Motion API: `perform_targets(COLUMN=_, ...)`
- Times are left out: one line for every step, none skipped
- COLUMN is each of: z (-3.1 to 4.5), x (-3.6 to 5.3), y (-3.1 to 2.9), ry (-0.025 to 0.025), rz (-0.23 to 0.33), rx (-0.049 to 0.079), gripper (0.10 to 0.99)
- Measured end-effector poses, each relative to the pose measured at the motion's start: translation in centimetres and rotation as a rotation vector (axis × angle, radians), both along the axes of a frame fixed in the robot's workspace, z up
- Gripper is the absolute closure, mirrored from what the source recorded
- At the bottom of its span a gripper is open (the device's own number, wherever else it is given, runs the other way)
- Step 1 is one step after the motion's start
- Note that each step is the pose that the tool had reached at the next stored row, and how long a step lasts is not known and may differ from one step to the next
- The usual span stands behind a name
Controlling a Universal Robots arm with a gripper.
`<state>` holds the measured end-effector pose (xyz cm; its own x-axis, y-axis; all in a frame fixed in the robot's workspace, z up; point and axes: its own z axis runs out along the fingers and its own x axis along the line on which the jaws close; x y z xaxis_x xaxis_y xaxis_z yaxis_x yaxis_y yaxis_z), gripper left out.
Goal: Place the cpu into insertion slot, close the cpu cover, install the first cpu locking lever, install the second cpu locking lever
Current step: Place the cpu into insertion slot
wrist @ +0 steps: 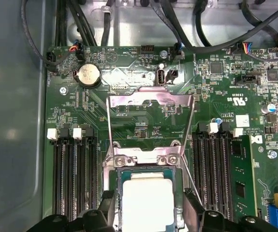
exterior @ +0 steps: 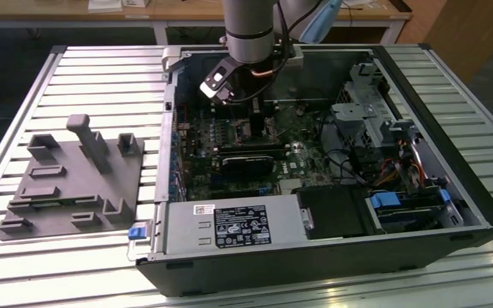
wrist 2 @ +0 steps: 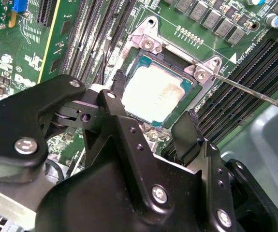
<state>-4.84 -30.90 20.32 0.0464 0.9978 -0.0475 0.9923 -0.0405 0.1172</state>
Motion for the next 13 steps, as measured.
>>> perform_targets(z=0.01, x=0.0, y=0.0, ry=0.0, rz=0.0, rx=0.0, gripper=0.427)
perform_targets(z=0.02, x=0.0, y=0.0, ry=0.0001, rz=0.0, rx=0.0, gripper=0.439)
perform_targets(z=0.02, x=0.0, y=0.0, ry=0.0001, rz=0.0, rx=0.0, gripper=0.502)
perform_targets(z=0.03, x=0.0, y=0.0, ry=0.0001, rz=0.0, rx=0.0, gripper=0.502)
perform_targets(z=0.04, x=0.0, y=0.0, ry=0.0001, rz=0.0, rx=0.0, gripper=0.565)
perform_targets(z=0.05, x=0.0, y=0.0, ry=0.0001, rz=0.0, rx=0.0, gripper=0.624)
perform_targets(z=0.05, x=0.0, y=0.0, ry=0.0001, rz=0.0, rx=0.0, gripper=0.624)
perform_targets(z=0.06, x=0.0, y=0.0, ry=0.0001, rz=0.0, rx=0.0, gripper=0.678)
perform_targets(z=0.07, x=0.0, y=0.0, ry=0.0001, rz=0.0, rx=0.0, gripper=0.737)
perform_targets(z=0.07, x=0.0, y=0.0, ry=0.0001, rz=0.0, rx=0.0, gripper=0.737)
perform_targets(z=0.08, x=0.0, y=0.0, ry=0.0001, rz=0.0, rx=0.0, gripper=0.796)
perform_targets(z=0.09, x=0.0, y=0.0, ry=0.0001, rz=0.0, rx=0.0, gripper=0.855)
perform_targets(z=0.09, x=0.0, y=0.0, ry=0.0, rz=0.0, rx=0.0, gripper=0.855)
